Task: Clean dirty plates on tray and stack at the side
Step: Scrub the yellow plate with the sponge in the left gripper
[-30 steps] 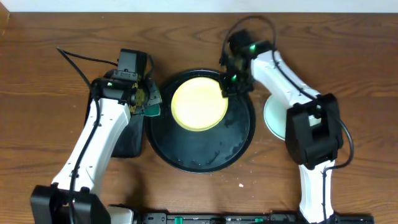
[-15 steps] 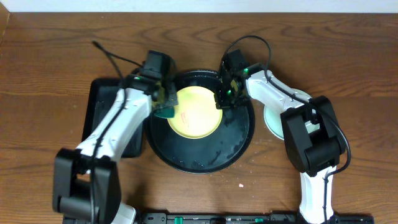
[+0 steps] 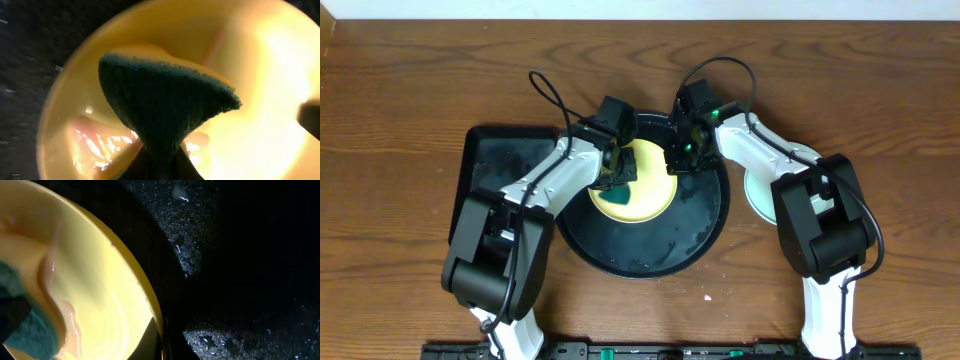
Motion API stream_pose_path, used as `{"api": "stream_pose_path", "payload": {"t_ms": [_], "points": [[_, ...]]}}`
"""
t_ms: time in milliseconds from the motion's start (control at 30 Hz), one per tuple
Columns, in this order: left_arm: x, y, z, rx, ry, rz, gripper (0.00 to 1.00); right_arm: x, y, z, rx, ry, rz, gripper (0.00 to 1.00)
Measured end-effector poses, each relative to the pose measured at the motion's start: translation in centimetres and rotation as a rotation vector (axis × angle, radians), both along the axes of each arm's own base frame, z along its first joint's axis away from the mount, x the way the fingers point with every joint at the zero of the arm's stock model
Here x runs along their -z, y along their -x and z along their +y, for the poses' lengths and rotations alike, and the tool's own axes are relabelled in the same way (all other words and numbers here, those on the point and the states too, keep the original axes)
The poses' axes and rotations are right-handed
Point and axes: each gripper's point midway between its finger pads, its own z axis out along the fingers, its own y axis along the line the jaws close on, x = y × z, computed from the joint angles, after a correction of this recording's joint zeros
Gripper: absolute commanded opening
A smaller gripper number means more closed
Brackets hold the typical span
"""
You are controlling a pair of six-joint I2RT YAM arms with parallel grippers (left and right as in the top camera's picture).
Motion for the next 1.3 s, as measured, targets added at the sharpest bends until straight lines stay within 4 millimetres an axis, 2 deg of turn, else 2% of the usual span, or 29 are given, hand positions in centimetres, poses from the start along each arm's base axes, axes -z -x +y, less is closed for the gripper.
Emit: {"api": "stream_pose_path", "payload": {"t_ms": [100,233,333,467,567,700,800,967,1067,1167,1300], "points": [[-0.2,1.0,-1.6,0.030,0.106,0.052,0.07,0.0,0.0,0.0,0.000,0.000,0.000,0.01],[-1.0,2.7,-4.9,0.098,0.291,0.135,0.07,0.0,0.0,0.0,0.000,0.000,0.000,0.01],[-1.2,2.6,-5.8,0.121,0.325,0.125,0.08,0.0,0.0,0.0,0.000,0.000,0.000,0.01],[-0.7,0.8,-4.7,0.094,0.246,0.046,0.07,0.0,0.0,0.0,0.000,0.000,0.000,0.01],[-0.5,-1.3,-3.0,0.044,0.137,-0.049,0.07,0.0,0.0,0.0,0.000,0.000,0.000,0.01],[-0.3,-2.7,-0.4,-0.044,-0.005,-0.113,0.07,0.0,0.0,0.0,0.000,-0.001,0.000,0.01],[-0.1,-2.1,1.0,-0.084,-0.088,-0.099,0.07,0.0,0.0,0.1,-0.002,-0.003,-0.002,0.01],[0.1,1.4,3.7,-0.100,-0.222,0.038,0.07,0.0,0.0,0.2,-0.004,-0.003,-0.005,0.01],[0.1,2.4,3.7,-0.062,-0.220,0.080,0.07,0.0,0.1,0.4,-0.009,-0.005,-0.008,0.01],[0.2,2.9,2.7,0.022,-0.152,0.112,0.07,0.0,0.1,0.6,-0.013,-0.005,-0.010,0.01],[0.1,2.5,0.0,0.155,0.008,0.099,0.07,0.0,0.1,0.6,-0.013,-0.003,-0.011,0.01]]}}
